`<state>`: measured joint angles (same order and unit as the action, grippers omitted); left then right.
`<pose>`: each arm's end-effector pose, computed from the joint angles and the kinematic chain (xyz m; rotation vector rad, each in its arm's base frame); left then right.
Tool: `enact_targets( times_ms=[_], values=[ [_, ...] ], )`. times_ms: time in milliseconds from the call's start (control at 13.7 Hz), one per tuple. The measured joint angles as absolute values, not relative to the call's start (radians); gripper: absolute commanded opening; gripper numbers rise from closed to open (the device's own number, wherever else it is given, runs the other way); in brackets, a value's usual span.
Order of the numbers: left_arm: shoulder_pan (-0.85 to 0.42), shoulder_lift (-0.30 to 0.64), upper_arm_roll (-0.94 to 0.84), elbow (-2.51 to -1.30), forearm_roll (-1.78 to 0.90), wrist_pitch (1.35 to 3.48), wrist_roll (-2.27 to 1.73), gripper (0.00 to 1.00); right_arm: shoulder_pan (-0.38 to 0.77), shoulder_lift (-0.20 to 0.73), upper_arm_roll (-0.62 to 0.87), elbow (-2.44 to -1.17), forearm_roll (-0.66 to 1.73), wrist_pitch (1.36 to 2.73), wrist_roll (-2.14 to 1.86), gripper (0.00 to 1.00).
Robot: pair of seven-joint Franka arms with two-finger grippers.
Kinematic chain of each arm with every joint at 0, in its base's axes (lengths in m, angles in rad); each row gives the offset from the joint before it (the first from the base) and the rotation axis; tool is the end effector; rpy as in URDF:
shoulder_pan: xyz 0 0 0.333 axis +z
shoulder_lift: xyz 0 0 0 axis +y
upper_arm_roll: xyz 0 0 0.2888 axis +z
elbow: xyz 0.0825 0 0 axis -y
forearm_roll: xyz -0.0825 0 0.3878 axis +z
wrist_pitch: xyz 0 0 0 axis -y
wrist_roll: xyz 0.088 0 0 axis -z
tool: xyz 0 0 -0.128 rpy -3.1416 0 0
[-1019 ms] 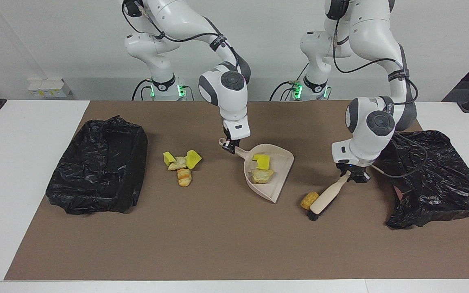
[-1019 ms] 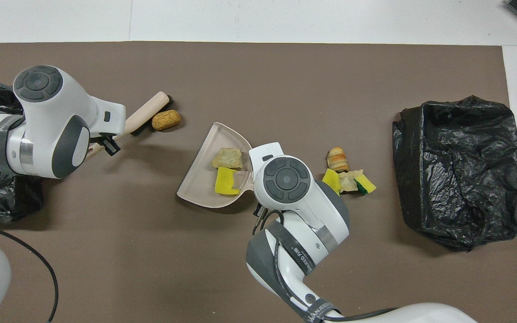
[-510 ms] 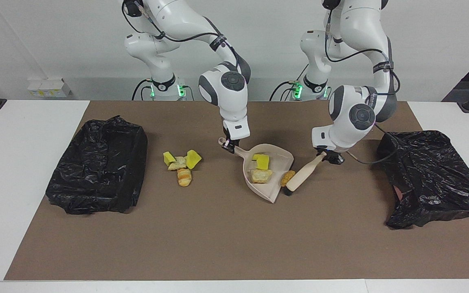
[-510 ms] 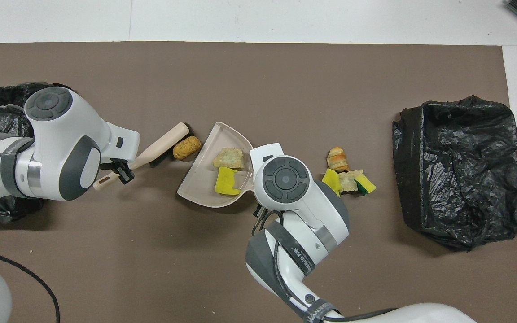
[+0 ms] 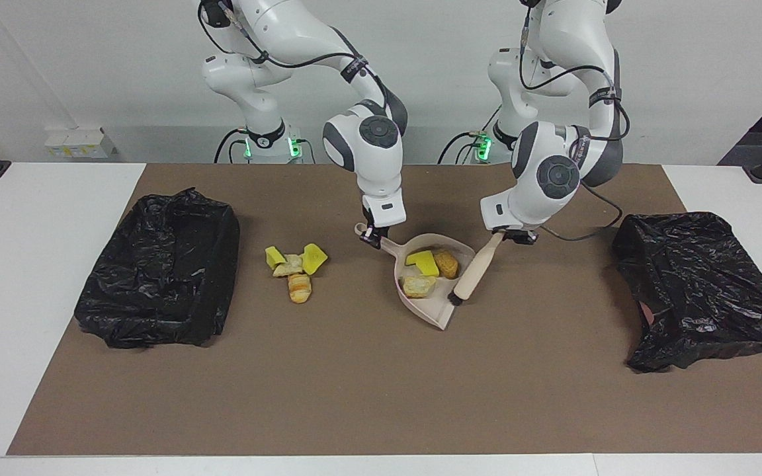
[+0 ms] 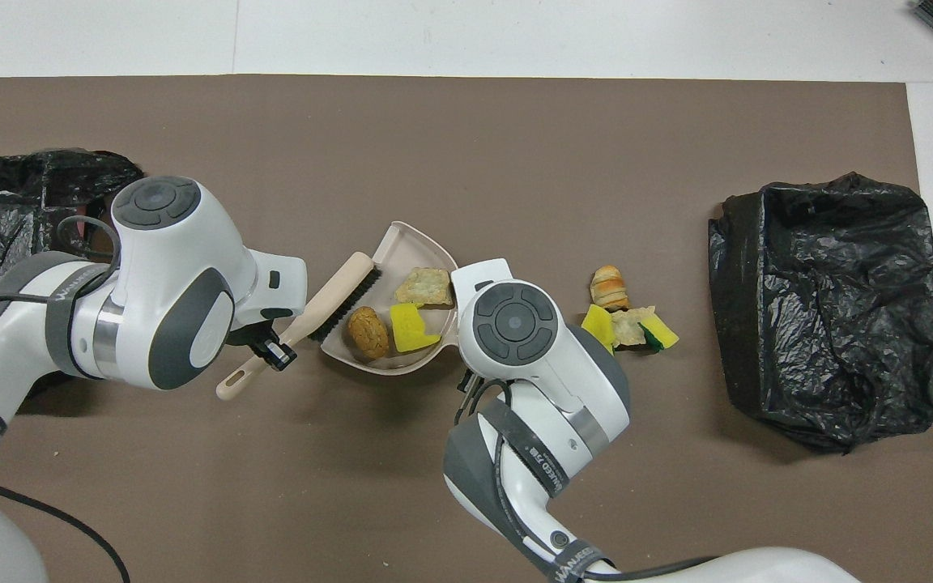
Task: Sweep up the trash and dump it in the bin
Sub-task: 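Sweep the brown potato into the dustpan with the left gripper's brush, then carry the dustpan to the black bag with the right gripper while the left gripper withdraws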
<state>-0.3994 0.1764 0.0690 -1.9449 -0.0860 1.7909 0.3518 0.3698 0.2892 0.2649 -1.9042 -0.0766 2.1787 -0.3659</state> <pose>0.5148 -0.1866 0.3211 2.8712 -0.9650 -0.5028 0.4970 0.3555 0.3036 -2.7210 -1.5474 0.0078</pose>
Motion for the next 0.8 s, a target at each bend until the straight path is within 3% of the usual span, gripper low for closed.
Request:
enact_targets(
  times_ms=[291,510,801],
  values=[
    [-0.379,0.094,0.093,-1.947,-0.086,1.770,0.108,0.00,0.355,0.272,0.256,-1.897,-0.082,2.142,-0.367,0.00],
    [-0.377,-0.004,0.085,-1.997,-0.086,1.747,-0.024,0.00,0.328,0.202,0.207,-1.884,-0.085,2.056,-0.424,0.00],
    [-0.487,-0.113,0.049,-2.127,-0.086,1.777,-0.296,0.00,0.313,0.091,0.065,-1.871,-0.063,1.939,-0.581,0.00]
  ],
)
